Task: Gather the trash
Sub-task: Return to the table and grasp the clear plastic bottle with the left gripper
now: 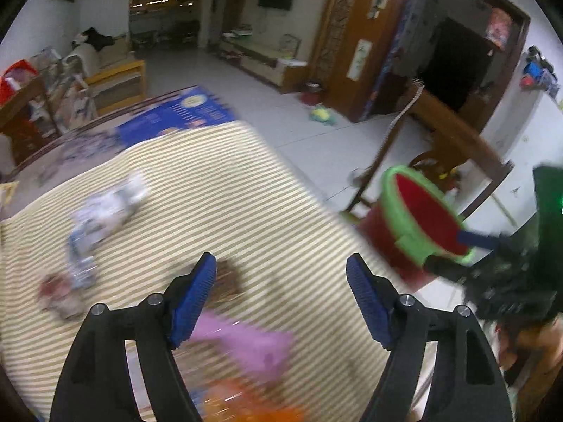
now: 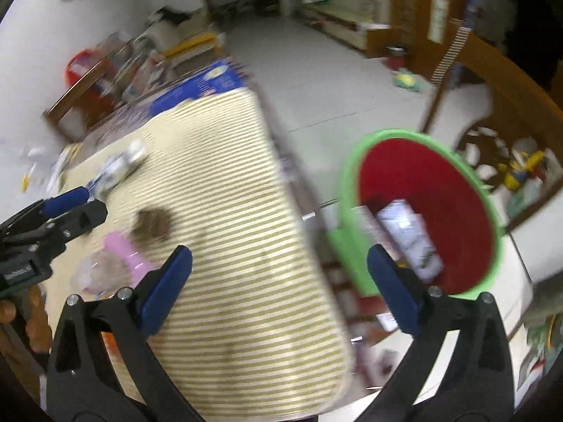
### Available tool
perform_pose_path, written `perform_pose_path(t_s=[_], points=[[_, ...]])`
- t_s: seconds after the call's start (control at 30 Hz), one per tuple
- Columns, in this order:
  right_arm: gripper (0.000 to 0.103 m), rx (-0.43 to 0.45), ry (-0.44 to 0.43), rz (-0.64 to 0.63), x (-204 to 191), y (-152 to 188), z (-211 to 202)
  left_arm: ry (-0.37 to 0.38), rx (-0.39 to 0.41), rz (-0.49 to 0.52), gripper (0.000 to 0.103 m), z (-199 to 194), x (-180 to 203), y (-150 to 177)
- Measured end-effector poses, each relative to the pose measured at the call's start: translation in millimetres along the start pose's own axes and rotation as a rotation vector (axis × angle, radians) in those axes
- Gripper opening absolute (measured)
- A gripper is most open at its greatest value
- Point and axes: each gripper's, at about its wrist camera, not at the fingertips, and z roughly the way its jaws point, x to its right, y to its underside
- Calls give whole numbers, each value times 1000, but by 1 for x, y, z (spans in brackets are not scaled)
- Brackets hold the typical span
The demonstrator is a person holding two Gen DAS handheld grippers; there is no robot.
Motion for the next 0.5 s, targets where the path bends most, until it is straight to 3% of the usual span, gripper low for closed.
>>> perform_pose_path(t_s=[0.23, 0.37, 0.5], points=[[98, -48, -128, -57, -65, 6, 18, -69, -167, 36, 76, -12, -97, 50], [98, -101, -134, -90, -90, 10, 31, -45, -284, 73, 76, 3, -122, 73], [98, -148, -159, -96, -105, 14, 41, -3, -341, 125, 76, 21, -120, 84]])
